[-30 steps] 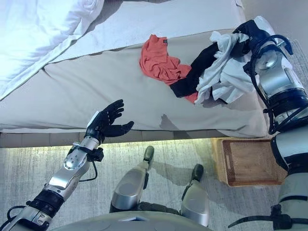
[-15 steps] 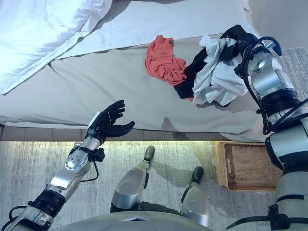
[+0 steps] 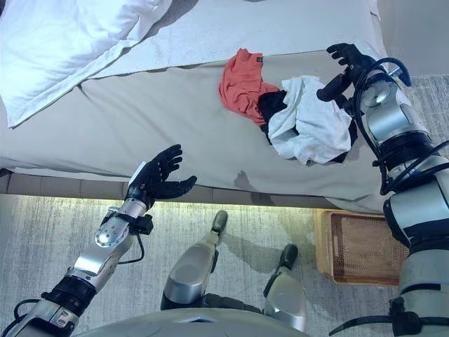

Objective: Pick up the clothes from the bed and place them into the basket

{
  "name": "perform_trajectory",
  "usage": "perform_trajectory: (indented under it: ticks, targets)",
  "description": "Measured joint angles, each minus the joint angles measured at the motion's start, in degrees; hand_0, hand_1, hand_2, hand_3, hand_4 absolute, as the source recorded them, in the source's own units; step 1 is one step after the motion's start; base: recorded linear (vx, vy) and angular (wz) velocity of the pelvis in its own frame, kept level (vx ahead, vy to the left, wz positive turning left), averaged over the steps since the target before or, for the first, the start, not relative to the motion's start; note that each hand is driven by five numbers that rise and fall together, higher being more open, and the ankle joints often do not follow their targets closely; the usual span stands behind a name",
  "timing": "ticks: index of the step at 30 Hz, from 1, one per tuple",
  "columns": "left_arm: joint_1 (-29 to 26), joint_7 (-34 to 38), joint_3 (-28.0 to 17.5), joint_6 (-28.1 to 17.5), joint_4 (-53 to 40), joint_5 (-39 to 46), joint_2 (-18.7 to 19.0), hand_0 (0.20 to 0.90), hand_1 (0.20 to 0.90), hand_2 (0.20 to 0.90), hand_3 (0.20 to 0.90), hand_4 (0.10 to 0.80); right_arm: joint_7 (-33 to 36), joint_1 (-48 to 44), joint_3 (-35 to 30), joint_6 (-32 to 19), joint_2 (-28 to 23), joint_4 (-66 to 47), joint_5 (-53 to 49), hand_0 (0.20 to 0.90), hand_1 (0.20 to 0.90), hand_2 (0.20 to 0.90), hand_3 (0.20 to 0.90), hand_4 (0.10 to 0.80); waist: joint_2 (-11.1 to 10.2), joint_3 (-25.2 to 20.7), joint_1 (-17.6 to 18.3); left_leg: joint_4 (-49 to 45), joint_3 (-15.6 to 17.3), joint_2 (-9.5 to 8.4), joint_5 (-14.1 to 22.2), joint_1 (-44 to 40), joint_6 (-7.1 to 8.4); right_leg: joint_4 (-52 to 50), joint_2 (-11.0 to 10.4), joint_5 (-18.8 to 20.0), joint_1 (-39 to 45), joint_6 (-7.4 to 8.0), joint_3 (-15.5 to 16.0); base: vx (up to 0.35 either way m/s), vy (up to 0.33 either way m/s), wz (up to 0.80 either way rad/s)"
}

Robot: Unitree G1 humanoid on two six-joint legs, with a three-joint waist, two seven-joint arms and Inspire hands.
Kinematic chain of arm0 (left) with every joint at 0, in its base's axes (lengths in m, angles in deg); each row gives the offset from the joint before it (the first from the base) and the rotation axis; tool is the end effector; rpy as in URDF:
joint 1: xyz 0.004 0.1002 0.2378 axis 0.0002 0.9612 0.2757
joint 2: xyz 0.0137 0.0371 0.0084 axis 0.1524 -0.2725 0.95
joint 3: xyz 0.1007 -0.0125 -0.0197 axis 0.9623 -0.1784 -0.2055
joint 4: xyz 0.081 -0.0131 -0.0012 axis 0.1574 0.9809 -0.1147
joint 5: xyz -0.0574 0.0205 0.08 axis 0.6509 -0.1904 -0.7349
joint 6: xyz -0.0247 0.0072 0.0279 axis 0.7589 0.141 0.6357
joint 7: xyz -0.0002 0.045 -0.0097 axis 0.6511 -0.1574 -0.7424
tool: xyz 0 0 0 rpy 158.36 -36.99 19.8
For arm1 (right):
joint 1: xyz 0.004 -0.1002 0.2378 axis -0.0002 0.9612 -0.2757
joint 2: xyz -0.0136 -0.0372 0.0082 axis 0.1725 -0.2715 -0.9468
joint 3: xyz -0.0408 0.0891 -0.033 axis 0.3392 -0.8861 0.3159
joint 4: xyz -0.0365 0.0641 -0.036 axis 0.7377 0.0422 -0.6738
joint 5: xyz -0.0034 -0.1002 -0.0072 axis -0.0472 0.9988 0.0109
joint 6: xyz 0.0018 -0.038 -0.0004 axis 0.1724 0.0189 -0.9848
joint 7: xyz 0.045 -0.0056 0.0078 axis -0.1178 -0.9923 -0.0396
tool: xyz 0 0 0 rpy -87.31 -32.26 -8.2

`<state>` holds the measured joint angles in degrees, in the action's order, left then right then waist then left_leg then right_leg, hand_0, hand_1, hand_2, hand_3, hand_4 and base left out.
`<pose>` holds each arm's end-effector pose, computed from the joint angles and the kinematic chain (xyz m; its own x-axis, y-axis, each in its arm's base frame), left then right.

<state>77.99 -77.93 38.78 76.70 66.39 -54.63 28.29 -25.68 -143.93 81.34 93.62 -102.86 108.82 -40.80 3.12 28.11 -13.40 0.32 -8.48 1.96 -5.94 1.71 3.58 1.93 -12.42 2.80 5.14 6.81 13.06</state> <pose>0.2040 0.2114 0.0284 0.9888 -0.1231 -0.0845 0.1333 0.9828 0.1281 0.3426 -0.2692 0.2421 0.9841 -0.1760 0.0236 0.1180 0.5494 -0.8272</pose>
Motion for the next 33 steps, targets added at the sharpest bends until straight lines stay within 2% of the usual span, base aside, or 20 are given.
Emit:
perform_trajectory:
  ticks: [10,19,27,29,33]
  targets:
    - [0.1,0.9,0.1,0.0,0.0,0.0,0.0,0.900,0.900,0.900,0.900,0.800,-1.1,0.7,0.0,0.3,1.7,3.8,0.2,0.900,0.900,0.900,0.900,0.800,0.0,0.0,0.9,0.0,0.1,0.03,-0.1,0.9,0.12,-0.1,0.0,0.0,-1.1,0.01,-0.2,0.000,0.000,0.00]
    - [-0.3,1.8,0.2,0.0,0.0,0.0,-0.1,0.900,0.900,0.900,0.900,0.800,-2.2,7.6,0.1,-0.7,5.5,3.8,8.9,0.900,0.900,0.900,0.900,0.800,0.1,-0.1,1.2,0.0,0.5,0.08,-0.1,1.4,0.13,-0.1,0.0,0.0,-1.8,0.01,-0.4,-0.005,-0.002,-0.01]
    - [-1.2,3.3,2.2,0.0,0.1,0.0,-0.2,0.900,0.900,0.900,0.900,0.800,-2.2,10.5,0.4,-1.1,7.3,7.3,11.0,0.900,0.900,0.900,0.900,0.800,0.7,-0.4,0.9,-0.1,0.9,-0.08,-0.5,3.2,0.47,-1.2,-0.4,0.0,-4.5,0.02,-1.1,-0.042,-0.015,-0.02]
    - [-1.2,3.4,2.3,0.0,0.1,0.0,-0.3,0.900,0.900,0.900,0.900,0.800,-2.1,9.9,0.4,-1.2,7.3,8.3,11.2,0.858,0.858,0.858,0.851,0.751,1.1,-0.7,0.9,-0.1,0.9,-0.13,-0.6,4.0,0.55,-1.3,-0.4,0.0,-5.3,0.03,-1.2,-0.040,-0.013,-0.03]
    - [-1.1,3.8,2.3,0.0,0.1,0.0,-0.3,0.900,0.900,0.900,0.900,0.800,-2.1,9.7,1.1,-1.1,7.3,10.3,11.1,0.488,0.488,0.488,0.420,0.320,2.1,-1.3,0.8,0.0,0.8,-0.09,-0.7,4.6,0.64,-1.5,-0.4,0.0,-5.9,0.04,-1.1,-0.014,-0.006,0.02]
